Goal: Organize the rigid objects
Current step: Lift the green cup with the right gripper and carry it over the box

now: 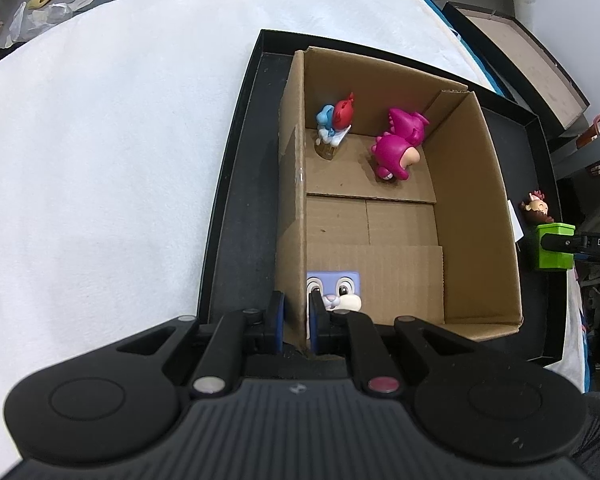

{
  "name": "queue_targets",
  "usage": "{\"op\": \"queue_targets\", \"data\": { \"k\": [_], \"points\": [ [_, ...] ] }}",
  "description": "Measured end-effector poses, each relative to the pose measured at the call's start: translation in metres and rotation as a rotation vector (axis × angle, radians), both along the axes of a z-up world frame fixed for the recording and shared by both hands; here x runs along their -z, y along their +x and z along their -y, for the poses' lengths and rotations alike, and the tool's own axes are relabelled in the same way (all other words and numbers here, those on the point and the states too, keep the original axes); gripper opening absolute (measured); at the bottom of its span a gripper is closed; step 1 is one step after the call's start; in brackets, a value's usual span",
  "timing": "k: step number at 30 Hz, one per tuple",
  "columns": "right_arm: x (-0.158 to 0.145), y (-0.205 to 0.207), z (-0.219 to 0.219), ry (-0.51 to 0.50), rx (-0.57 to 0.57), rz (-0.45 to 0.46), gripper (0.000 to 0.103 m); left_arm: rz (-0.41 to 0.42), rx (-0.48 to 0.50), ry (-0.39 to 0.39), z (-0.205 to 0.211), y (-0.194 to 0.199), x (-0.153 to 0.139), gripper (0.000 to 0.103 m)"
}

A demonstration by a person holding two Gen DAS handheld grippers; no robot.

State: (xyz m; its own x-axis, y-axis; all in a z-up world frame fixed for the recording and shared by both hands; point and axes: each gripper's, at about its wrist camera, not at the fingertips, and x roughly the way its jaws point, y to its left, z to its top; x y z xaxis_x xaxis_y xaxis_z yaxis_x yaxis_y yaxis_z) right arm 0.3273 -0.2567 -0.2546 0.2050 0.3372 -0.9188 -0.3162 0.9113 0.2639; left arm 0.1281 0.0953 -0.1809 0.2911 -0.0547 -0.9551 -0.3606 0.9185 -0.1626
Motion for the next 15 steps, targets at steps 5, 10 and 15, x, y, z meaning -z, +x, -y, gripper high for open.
{"op": "queue_targets", "data": {
  "k": [5, 10, 15],
  "points": [
    [-0.012, -0.002, -0.006, -0.013, -0.010, 0.018, 0.047, 0.009, 0.007, -0.008, -0.001, -0.001, 0.000, 0.011],
    [-0.024, -0.004, -0.011, -0.050, -0.016, 0.040, 0.047, 0.029, 0.016, -0.035, -0.004, -0.004, -0.001, 0.012],
    [-0.036, -0.009, -0.019, -0.078, -0.015, 0.065, 0.047, 0.030, 0.035, -0.040, -0.004, -0.004, 0.001, 0.012]
  ]
}}
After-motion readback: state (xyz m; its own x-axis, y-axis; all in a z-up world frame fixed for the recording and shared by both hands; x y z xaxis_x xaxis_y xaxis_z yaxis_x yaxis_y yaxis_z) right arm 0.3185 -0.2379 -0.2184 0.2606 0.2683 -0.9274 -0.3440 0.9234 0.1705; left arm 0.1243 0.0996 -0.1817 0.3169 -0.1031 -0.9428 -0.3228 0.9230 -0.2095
